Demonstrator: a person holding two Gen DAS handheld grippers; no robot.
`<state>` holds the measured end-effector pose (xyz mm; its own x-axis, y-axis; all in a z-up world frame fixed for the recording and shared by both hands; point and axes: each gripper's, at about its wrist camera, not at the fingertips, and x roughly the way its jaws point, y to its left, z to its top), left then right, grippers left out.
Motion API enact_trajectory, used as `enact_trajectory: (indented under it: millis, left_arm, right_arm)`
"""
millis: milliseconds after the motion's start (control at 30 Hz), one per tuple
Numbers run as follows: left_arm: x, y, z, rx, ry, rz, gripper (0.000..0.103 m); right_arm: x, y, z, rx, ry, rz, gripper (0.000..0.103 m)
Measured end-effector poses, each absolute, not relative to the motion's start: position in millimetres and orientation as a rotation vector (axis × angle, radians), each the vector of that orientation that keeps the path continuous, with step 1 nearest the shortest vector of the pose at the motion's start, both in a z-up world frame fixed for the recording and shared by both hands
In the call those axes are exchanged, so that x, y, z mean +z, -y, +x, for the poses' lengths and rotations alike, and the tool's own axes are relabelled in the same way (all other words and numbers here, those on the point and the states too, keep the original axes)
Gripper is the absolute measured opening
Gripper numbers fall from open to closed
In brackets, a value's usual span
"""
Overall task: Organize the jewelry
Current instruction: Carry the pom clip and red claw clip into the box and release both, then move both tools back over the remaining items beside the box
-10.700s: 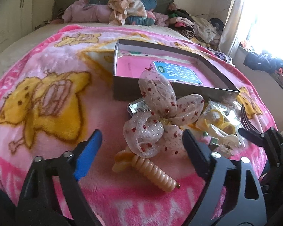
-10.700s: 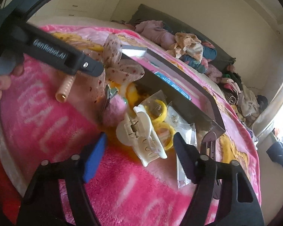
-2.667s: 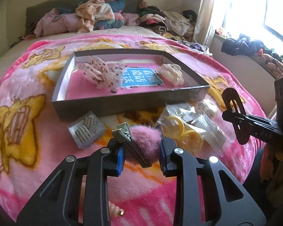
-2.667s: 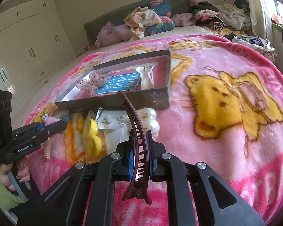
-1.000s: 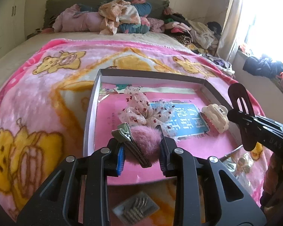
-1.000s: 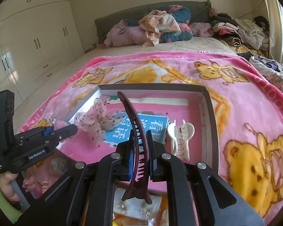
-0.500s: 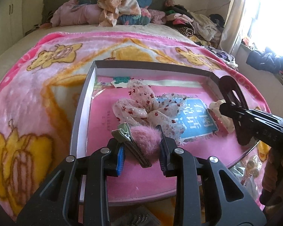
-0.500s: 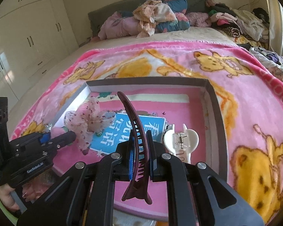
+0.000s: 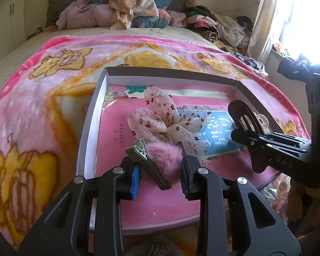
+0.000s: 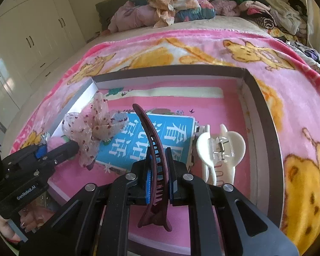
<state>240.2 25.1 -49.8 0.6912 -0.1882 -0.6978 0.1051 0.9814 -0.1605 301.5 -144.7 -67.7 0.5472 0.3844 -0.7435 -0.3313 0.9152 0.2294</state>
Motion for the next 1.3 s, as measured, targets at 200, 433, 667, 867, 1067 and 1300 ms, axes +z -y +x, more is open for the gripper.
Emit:
enact_trajectory:
  millis: [200,433,667,867,1067,1300]
  left_arm:
    - [-49.8,-25.8,240.5,-0.163,-0.792,-0.110,0.022]
    - [-47.7,-23.8,238.6,-0.165,-0.787,-0.118,0.026]
    - [-39.8,-20.8,228.6,-0.148,-0.755,-0.086,0.039]
    - [-29.1,-22.7,215.6,-0.136,-0.716,-0.077,0.053]
    - [-13.8,-23.5,194.4,-0.117,-0.655,-0.055,0.069]
    - [-2.0,-29.9,169.8,-0.110,-0.610,-0.070,0.088]
  right_arm:
    - [-69.5,149.6,300.1,0.418,-0.904,0.082,0.012]
    - [-67.3,153.5,293.6,0.406,-0.895,0.074,0.021]
    - [-55.2,161.5,276.8,0.395,-0.843,0.068,0.044]
    - [-37.1,171.0,252.2,0.396,-0.757,0.058,0.051]
    - [-23.0,179.9,227.5,0.392,-0.691,0.058,0.061]
    - [-11.9,187.3,205.5,0.384,-0.656,0.071,0.071]
